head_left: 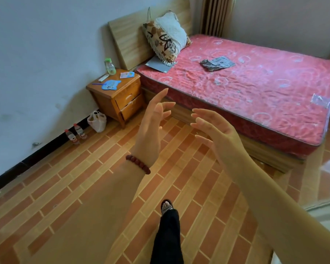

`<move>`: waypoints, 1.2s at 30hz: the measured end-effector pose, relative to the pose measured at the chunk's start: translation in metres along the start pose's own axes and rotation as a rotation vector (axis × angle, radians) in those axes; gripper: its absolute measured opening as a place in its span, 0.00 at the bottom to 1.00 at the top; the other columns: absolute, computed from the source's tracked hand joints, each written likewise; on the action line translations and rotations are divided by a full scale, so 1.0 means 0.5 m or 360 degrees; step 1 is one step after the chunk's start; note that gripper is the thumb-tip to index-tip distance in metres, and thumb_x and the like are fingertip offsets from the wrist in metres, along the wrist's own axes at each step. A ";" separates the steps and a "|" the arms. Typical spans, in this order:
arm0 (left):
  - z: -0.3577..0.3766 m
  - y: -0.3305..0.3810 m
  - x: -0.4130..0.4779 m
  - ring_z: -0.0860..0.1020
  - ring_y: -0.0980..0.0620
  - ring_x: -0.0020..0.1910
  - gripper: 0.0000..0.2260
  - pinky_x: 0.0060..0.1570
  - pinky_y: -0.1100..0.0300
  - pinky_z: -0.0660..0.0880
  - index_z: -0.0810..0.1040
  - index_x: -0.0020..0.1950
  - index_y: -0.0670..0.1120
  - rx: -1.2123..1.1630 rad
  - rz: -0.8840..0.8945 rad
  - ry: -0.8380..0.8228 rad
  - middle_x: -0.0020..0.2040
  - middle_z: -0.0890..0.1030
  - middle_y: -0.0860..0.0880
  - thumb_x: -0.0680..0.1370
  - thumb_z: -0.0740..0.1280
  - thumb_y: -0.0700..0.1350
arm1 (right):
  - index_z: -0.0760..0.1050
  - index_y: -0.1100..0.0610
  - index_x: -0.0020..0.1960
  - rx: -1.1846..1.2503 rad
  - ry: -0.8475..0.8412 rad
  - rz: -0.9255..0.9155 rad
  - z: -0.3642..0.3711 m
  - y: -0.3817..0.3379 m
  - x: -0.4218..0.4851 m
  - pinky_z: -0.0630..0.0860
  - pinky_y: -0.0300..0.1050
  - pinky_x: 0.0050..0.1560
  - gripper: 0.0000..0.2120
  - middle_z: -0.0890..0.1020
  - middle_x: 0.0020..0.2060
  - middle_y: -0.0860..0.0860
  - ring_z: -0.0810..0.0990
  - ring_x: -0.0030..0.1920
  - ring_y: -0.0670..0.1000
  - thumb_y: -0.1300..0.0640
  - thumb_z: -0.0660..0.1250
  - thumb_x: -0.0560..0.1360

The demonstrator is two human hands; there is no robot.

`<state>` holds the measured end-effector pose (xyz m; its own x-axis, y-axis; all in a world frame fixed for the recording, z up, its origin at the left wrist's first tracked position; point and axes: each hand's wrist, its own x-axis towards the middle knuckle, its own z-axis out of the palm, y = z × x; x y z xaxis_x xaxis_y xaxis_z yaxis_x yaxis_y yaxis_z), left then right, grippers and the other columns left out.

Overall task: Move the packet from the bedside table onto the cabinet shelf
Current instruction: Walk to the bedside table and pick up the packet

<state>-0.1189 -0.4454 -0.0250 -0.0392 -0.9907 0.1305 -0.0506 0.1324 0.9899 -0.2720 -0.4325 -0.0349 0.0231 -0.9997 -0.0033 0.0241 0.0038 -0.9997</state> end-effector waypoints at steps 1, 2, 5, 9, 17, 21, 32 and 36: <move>0.002 -0.008 0.021 0.73 0.56 0.64 0.27 0.59 0.59 0.65 0.66 0.67 0.62 0.0004 0.0002 -0.0004 0.61 0.76 0.57 0.69 0.49 0.67 | 0.79 0.44 0.54 -0.0009 -0.0003 0.0013 -0.002 0.004 0.021 0.75 0.52 0.63 0.12 0.81 0.57 0.44 0.79 0.58 0.46 0.47 0.68 0.71; 0.002 -0.015 0.044 0.73 0.56 0.63 0.27 0.56 0.62 0.65 0.66 0.67 0.61 0.0011 0.0002 -0.0002 0.61 0.76 0.56 0.70 0.49 0.66 | 0.79 0.44 0.54 -0.0022 -0.0009 0.0026 -0.003 0.008 0.044 0.74 0.53 0.63 0.12 0.81 0.57 0.44 0.79 0.58 0.46 0.47 0.68 0.71; 0.001 -0.036 0.122 0.73 0.57 0.63 0.28 0.53 0.65 0.64 0.66 0.66 0.63 0.0055 0.0008 0.0015 0.62 0.76 0.56 0.68 0.49 0.68 | 0.79 0.44 0.54 -0.0066 -0.0032 0.0041 -0.006 0.011 0.122 0.74 0.55 0.63 0.12 0.81 0.57 0.46 0.78 0.59 0.48 0.46 0.69 0.70; -0.008 -0.057 0.251 0.72 0.62 0.62 0.29 0.51 0.68 0.62 0.66 0.66 0.64 0.0139 0.0033 0.0043 0.58 0.76 0.62 0.68 0.47 0.69 | 0.80 0.41 0.48 -0.0064 -0.0029 0.0016 -0.008 -0.001 0.251 0.74 0.54 0.63 0.10 0.82 0.55 0.45 0.79 0.59 0.49 0.45 0.69 0.67; -0.045 -0.051 0.463 0.72 0.64 0.62 0.22 0.50 0.71 0.62 0.68 0.60 0.68 0.0035 0.0044 0.0082 0.59 0.76 0.61 0.69 0.48 0.68 | 0.81 0.38 0.44 -0.0007 -0.0069 -0.0045 0.001 -0.021 0.462 0.73 0.56 0.64 0.07 0.83 0.53 0.42 0.79 0.59 0.48 0.50 0.68 0.71; -0.054 -0.077 0.534 0.72 0.63 0.62 0.19 0.50 0.69 0.64 0.68 0.62 0.67 0.0036 -0.0009 0.0097 0.59 0.76 0.60 0.74 0.47 0.63 | 0.81 0.39 0.45 0.0003 -0.0089 -0.0016 0.006 -0.012 0.543 0.72 0.57 0.65 0.07 0.82 0.54 0.41 0.78 0.60 0.47 0.51 0.67 0.73; -0.014 -0.125 0.813 0.72 0.54 0.64 0.23 0.63 0.49 0.57 0.70 0.58 0.66 -0.0150 -0.0166 0.0149 0.59 0.77 0.57 0.71 0.42 0.63 | 0.81 0.40 0.46 0.0043 -0.0144 -0.0001 -0.039 0.004 0.830 0.73 0.55 0.64 0.08 0.83 0.51 0.38 0.79 0.59 0.46 0.45 0.70 0.66; 0.032 -0.126 0.965 0.73 0.57 0.62 0.21 0.65 0.47 0.57 0.70 0.56 0.66 -0.0168 -0.0167 0.0144 0.56 0.78 0.60 0.71 0.43 0.63 | 0.81 0.40 0.45 0.0037 -0.0131 -0.0016 -0.088 -0.003 0.983 0.73 0.53 0.63 0.07 0.83 0.48 0.37 0.79 0.57 0.46 0.51 0.68 0.72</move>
<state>-0.1506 -0.9312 -0.0254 0.0513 -0.9984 0.0255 0.0558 0.0284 0.9980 -0.3045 -0.9248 -0.0360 0.1047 -0.9945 0.0095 0.0478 -0.0045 -0.9988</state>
